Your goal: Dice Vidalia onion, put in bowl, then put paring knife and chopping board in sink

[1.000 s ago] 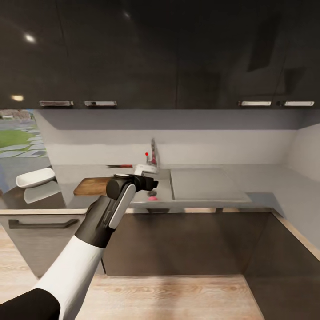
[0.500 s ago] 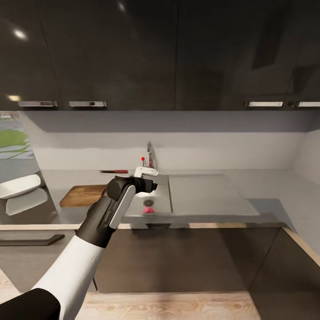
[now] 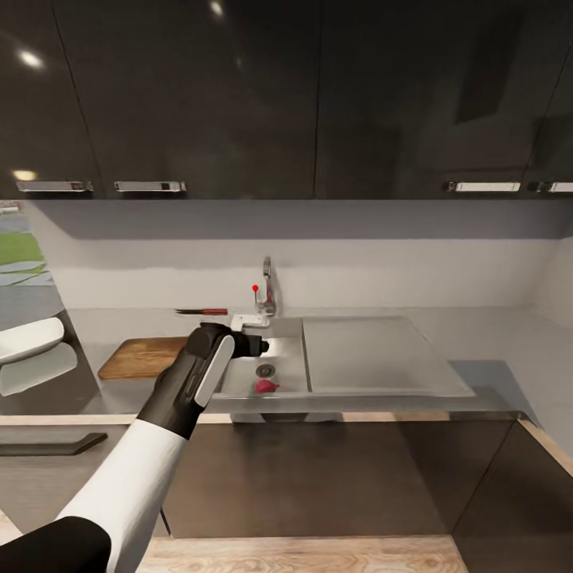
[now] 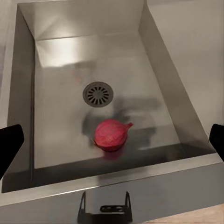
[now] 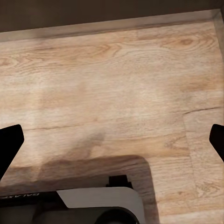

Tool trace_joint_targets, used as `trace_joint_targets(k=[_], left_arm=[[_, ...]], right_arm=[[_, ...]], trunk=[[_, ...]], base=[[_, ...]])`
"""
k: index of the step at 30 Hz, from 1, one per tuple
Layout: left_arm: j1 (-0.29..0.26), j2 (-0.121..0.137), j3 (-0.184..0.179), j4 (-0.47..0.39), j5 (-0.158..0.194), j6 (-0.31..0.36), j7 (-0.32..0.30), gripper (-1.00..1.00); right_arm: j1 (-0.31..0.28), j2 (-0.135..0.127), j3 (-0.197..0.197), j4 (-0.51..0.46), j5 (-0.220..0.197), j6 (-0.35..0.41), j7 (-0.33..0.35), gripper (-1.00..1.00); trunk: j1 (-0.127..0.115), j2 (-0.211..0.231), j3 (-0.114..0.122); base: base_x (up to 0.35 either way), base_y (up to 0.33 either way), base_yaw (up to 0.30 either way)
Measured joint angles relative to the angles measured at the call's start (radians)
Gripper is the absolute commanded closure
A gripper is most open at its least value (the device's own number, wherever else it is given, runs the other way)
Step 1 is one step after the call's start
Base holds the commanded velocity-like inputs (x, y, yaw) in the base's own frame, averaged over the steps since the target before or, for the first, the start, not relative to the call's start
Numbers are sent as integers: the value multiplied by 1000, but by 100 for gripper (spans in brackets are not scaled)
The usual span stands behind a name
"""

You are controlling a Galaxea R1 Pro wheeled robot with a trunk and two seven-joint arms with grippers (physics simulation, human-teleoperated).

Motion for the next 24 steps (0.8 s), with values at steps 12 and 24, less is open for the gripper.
trace_joint_targets(k=[12,24], left_arm=[[0,-2,-5,14,0,1,0,-100],[0,-4,-5,85,2,1,-2,-100]], right_arm=[[0,0,0,0,0,0,0,-100],[0,0,0,0,0,1,1,-100]], trunk=[[0,0,0],[0,0,0]], base=[[0,0,0],[120,0,0]])
